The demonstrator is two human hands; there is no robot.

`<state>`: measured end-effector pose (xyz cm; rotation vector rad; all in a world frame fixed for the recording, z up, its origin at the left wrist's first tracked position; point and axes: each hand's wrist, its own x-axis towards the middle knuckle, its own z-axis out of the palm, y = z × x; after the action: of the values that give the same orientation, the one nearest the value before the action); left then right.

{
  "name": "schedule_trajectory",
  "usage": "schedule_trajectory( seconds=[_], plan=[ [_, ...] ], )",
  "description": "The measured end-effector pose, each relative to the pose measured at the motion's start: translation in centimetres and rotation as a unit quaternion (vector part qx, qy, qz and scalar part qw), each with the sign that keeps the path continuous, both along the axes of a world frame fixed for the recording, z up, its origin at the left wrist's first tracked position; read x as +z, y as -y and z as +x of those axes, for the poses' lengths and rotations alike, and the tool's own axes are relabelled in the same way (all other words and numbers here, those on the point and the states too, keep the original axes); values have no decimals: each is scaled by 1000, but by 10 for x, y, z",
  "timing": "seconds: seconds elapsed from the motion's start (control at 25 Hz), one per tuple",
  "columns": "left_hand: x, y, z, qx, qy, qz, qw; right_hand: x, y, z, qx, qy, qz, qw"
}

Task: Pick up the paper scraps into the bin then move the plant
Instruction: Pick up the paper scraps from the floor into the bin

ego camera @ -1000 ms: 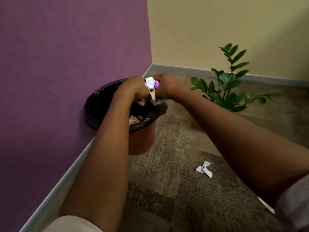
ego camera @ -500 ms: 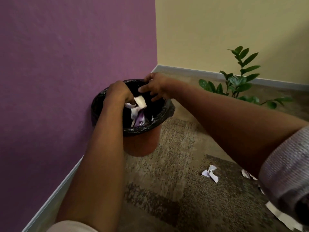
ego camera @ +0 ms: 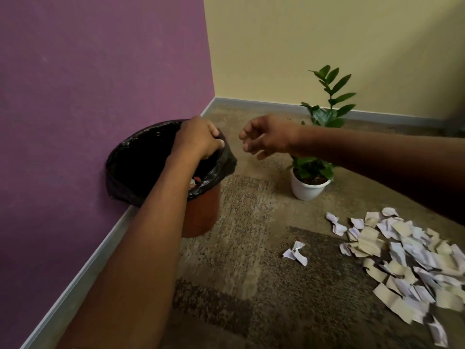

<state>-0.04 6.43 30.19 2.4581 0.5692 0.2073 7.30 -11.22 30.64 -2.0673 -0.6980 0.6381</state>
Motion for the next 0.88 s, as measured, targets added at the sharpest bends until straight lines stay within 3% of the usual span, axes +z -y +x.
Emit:
schedule_trajectory(
  seconds=[0.24,0.48,0.56,0.64,0.88],
  plan=[
    [-37,98,22,-167,15,-19,986,-55,134,0,-43,11,-83,996],
    [-142,165,28,-349,-194,61,915,-146,242,6,-107,-13,-205,973],
    [-181,174,23,-358,-241,106,896,-176,270,9,-93,63,-317,942],
    [-213,178,15,-345,-269,122,891,-201,291,12,-74,74,-380,919],
    [-283,189,-16,-317,-286,69,902,-247,322,33,-36,42,-432,900]
  ],
)
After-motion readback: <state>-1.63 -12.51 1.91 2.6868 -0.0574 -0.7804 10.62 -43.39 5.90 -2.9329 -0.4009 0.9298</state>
